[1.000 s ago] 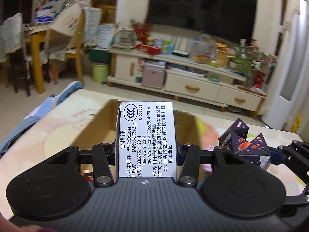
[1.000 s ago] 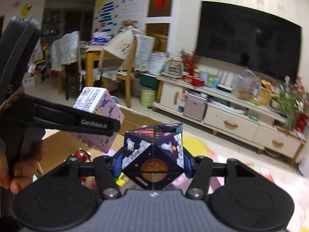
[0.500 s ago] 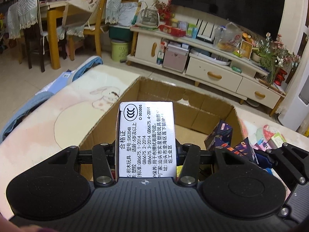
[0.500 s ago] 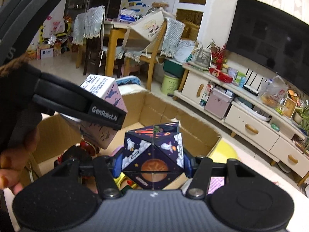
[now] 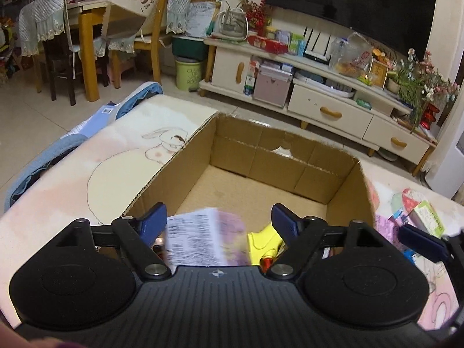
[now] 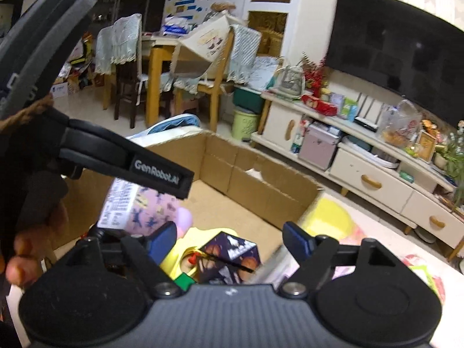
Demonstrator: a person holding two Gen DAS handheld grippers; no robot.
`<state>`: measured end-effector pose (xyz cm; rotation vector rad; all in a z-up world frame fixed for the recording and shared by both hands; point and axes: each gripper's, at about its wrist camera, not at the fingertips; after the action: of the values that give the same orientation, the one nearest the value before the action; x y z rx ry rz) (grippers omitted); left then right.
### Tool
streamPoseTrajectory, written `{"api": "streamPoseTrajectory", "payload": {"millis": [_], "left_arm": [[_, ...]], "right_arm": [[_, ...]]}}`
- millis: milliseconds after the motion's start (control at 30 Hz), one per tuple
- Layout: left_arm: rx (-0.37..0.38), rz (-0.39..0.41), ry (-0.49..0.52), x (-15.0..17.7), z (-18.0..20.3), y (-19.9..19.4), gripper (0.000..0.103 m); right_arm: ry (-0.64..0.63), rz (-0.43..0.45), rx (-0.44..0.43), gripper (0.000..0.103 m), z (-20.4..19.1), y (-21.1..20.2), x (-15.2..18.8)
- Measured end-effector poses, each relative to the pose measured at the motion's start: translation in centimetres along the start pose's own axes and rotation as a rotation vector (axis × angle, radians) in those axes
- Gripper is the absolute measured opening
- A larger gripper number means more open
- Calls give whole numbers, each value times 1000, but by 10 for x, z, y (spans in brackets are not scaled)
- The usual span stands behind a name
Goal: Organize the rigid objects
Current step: 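Open left gripper over cardboard box while right gripper releases space cube inside, then move left tool to white panda figure while right tool reaches Vinda tissue pack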
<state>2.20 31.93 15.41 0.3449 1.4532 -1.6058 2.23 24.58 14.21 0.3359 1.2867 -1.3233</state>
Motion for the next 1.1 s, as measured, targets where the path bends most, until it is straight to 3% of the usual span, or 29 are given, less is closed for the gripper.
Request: {"api": "streamPoseTrajectory", "payload": {"millis": [100, 233, 533, 1100], "left_arm": [[16, 8, -9, 1, -2, -6, 102], [34, 18, 10, 6, 0, -15, 103], [57, 19, 67, 19, 12, -16, 103], [115, 25, 186, 25, 17, -13, 103]], "right_arm": [[33, 15, 41, 84, 5, -16, 6], [85, 36, 115, 96, 12, -41, 20], [158, 29, 229, 97, 23, -74, 60], [209, -37, 211, 97, 30, -82, 121]]}}
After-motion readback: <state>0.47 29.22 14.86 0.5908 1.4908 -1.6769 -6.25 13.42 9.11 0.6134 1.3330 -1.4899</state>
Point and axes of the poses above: each gripper's, at about its wrist camera, not at the fingertips, and y roughly the way its jaws point, z to its right, x to its underside, and after that the axes turned 13 degrees about -y, right-handed
